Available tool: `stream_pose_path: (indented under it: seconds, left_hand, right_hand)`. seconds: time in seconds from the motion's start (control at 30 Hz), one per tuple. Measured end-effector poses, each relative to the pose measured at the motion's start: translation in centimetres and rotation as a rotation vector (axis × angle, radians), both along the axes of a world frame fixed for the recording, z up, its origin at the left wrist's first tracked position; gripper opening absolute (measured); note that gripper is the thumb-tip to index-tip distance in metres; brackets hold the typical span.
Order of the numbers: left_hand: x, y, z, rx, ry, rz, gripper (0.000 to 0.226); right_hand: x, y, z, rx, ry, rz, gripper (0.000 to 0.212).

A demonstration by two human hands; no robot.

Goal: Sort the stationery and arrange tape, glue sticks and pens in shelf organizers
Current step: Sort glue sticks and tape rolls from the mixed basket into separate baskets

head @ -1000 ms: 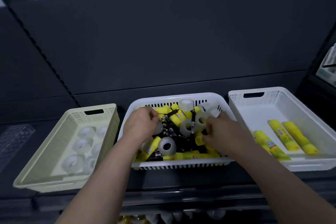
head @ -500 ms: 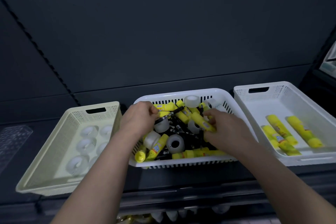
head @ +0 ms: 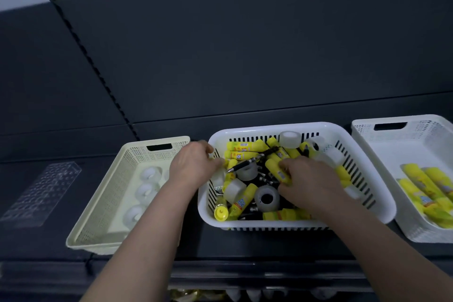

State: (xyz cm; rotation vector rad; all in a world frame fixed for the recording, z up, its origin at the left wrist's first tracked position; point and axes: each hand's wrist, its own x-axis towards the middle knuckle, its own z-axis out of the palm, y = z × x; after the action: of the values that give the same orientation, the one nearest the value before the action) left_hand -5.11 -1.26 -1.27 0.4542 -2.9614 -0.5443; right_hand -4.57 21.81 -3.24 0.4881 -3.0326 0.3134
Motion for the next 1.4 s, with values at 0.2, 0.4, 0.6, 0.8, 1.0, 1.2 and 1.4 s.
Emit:
stream_pose_path:
  seconds: [0.2, 0.4, 0.6, 0.8, 1.0, 1.2, 1.4]
  left_hand:
    - [-0.4, 0.9, 0.2, -0.279, 0.066, -0.073, 0.024]
    - [0.2, 3.2, 1.7, 0.202, 0.348, -0.052, 0.025]
    - [-1.2, 12.2, 0.9, 0.795, 0.237, -0.154, 0.006]
    - [-2.8, 21.9, 0.5, 0.728, 0.16, -0.378, 0.01]
    - [-4.0, 29.2, -1.2, 0.227, 0.251, -0.544, 0.022]
    - [-5.4, 33.3, -2.3, -0.354, 0.226, -0.669, 0.026]
    - [-5.8, 33.4, -2.3, -0.164, 0.062, -0.733, 0.026]
  right_hand:
    - [-0.3, -0.3, 0.0, -0.132, 0.043, -0.016, 0.028]
    - [-0.5, 1.0, 1.3, -0.245, 0.131, -0.07, 0.019]
    - [-0.2, 8.1, 2.1, -0.318, 0.19, -0.243, 0.042]
    - [0.4, 20.1, 1.1, -0.107, 0.106, -0.533, 0.023]
    - [-1.1, 26.0, -1.2, 0.189, 0.008, -0.565, 0.018]
    - [-1.4, 26.9, -2.2, 0.157, 0.003, -0.468, 0.023]
    - [-1.5, 26.2, -1.7, -0.003, 0.052, -0.4, 0.025]
